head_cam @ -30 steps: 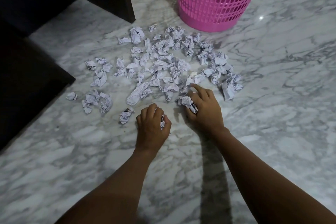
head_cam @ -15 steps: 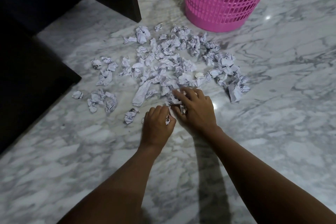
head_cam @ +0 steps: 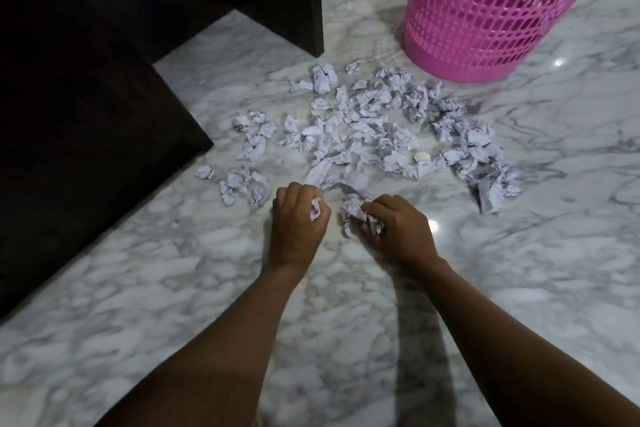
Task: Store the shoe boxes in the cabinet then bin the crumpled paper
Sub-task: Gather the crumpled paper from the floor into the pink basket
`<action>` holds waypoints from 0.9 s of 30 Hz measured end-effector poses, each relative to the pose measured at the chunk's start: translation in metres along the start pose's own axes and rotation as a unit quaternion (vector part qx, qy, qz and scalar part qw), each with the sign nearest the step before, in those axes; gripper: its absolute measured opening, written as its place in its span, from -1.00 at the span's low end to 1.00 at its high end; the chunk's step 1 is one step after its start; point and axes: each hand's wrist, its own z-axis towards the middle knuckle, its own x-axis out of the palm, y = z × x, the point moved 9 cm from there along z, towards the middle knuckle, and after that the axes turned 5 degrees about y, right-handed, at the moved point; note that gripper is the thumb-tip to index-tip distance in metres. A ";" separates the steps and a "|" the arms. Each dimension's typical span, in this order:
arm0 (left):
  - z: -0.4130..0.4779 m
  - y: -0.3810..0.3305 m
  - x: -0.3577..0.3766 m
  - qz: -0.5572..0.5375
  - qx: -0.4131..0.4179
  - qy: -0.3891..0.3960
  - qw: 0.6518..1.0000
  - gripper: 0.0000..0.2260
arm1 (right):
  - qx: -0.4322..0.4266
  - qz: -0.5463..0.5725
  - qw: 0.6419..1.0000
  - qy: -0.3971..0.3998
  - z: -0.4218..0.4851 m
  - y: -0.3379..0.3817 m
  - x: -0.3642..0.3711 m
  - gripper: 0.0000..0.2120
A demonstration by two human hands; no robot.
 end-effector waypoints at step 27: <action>-0.002 0.045 0.038 0.030 -0.082 0.120 0.989 -0.36 | -0.042 0.003 0.995 0.089 0.045 0.013 0.019 -0.36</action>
